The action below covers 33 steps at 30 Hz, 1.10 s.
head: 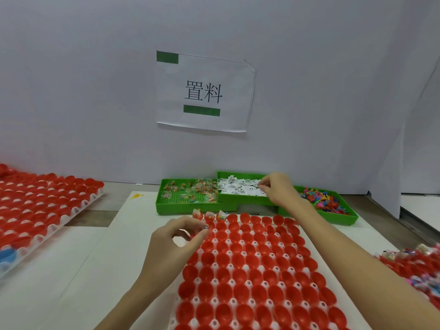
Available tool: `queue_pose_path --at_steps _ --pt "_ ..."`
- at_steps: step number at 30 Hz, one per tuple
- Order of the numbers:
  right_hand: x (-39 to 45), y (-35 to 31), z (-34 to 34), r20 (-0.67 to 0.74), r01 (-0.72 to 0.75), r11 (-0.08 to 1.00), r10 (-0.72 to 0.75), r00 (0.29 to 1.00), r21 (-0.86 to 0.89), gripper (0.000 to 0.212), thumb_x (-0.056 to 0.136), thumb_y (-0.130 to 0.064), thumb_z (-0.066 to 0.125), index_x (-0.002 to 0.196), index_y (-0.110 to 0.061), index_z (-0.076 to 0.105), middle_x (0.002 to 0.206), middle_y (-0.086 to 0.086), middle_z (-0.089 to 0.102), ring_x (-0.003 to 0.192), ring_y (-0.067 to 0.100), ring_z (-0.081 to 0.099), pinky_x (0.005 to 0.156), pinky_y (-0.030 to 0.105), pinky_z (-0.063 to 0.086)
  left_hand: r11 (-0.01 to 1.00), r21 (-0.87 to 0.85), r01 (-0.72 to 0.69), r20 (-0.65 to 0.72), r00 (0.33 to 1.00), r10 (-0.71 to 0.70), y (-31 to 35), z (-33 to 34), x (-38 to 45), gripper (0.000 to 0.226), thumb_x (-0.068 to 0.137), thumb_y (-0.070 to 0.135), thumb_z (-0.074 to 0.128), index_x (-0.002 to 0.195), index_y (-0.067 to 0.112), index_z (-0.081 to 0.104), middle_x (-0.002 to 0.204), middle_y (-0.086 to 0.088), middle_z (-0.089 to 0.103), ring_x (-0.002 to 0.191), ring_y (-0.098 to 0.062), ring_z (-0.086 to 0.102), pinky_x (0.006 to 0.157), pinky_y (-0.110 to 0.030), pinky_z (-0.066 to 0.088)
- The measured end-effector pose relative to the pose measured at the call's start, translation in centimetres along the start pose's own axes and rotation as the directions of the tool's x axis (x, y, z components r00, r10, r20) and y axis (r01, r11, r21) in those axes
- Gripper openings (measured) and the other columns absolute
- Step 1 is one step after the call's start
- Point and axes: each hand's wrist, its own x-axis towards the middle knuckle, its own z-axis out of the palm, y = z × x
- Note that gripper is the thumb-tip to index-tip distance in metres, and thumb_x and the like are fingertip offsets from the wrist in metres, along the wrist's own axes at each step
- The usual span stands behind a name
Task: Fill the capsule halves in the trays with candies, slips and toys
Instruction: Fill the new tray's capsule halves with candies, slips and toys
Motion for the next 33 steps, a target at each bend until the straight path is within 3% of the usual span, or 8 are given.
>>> queue_pose_path --at_steps 6,11,15,19,23,27,29,33 --pt "3.7 -0.3 1.4 0.173 -0.077 0.967 0.122 0.977 -0.244 0.033 0.088 -0.030 0.079 0.104 -0.002 0.078 0.107 0.010 0.076 0.103 0.024 0.070 0.089 0.031 0.054 1.000 -0.002 0.009 -0.021 1.000 -0.009 -0.2 -0.6 0.4 0.015 0.083 0.021 0.083 0.086 0.034 0.079 0.086 0.011 0.076 0.083 -0.012 0.070 0.070 -0.016 0.054" --pt "4.1 -0.4 1.9 0.113 -0.064 0.953 0.102 0.988 -0.297 0.012 0.090 -0.003 0.068 0.095 0.004 0.075 0.098 0.015 0.076 0.094 0.028 0.073 0.078 0.036 0.058 1.000 0.017 0.021 -0.009 1.000 -0.021 -0.3 -0.6 0.4 0.015 0.083 0.020 0.083 0.085 0.035 0.079 0.086 0.013 0.076 0.083 -0.013 0.070 0.069 -0.015 0.053" --pt "3.8 0.4 2.0 0.064 -0.081 0.959 0.102 0.993 -0.273 0.010 0.086 -0.007 0.073 0.079 0.000 0.074 0.084 0.010 0.075 0.084 0.026 0.072 0.068 0.033 0.054 0.999 0.015 0.028 0.012 1.000 -0.028 -0.3 -0.4 0.3 0.014 0.085 0.019 0.082 0.089 0.033 0.080 0.088 0.014 0.077 0.083 -0.014 0.071 0.070 -0.016 0.053" --pt "3.3 1.3 1.5 0.096 -0.079 0.996 0.083 0.992 -0.045 0.018 0.084 -0.025 0.083 0.074 -0.012 0.074 0.071 -0.008 0.064 0.070 0.009 0.058 0.069 0.026 0.044 0.999 0.031 0.038 0.028 0.999 -0.039 -0.1 -0.5 0.2 0.015 0.084 0.021 0.083 0.093 0.032 0.081 0.090 0.015 0.078 0.083 -0.015 0.072 0.072 -0.021 0.057" --pt "1.9 2.0 0.4 0.036 -0.075 0.983 0.070 0.997 0.167 0.023 0.092 -0.020 0.075 0.082 -0.001 0.077 0.068 -0.007 0.068 0.066 0.013 0.061 0.068 0.028 0.047 0.997 -0.038 0.066 0.049 0.997 -0.064 0.4 -0.6 0.2 0.014 0.080 0.023 0.085 0.092 0.028 0.082 0.088 0.010 0.079 0.084 -0.014 0.075 0.077 -0.023 0.060" --pt "-1.2 1.2 -0.9 -0.018 -0.084 0.865 0.107 0.994 0.495 0.016 0.095 -0.015 0.070 0.104 -0.003 0.077 0.088 0.010 0.077 0.080 0.016 0.072 0.083 0.030 0.057 0.979 -0.153 0.135 0.068 0.990 -0.126 1.2 -0.4 0.0 0.014 0.079 0.023 0.085 0.092 0.028 0.083 0.090 0.005 0.080 0.086 -0.014 0.077 0.080 -0.022 0.061" --pt "-4.0 0.1 -1.5 0.000 -0.060 0.795 0.075 0.997 0.604 0.015 0.095 -0.012 0.070 0.107 -0.007 0.076 0.089 0.007 0.077 0.075 0.009 0.072 0.076 0.018 0.057 0.968 -0.193 0.163 0.098 0.984 -0.146 1.6 -0.2 -0.1 0.015 0.079 0.024 0.084 0.092 0.030 0.083 0.090 0.003 0.080 0.085 -0.016 0.077 0.080 -0.021 0.060" --pt "-10.7 -2.0 -2.0 0.093 -0.013 0.727 -0.071 0.993 0.686 0.014 0.089 -0.018 0.074 0.101 -0.025 0.080 0.089 -0.006 0.079 0.076 0.009 0.073 0.069 0.013 0.055 0.946 -0.243 0.212 0.164 0.971 -0.175 2.4 0.3 -0.5 0.016 0.082 0.021 0.082 0.093 0.032 0.083 0.089 -0.001 0.080 0.084 -0.018 0.078 0.077 -0.018 0.058"
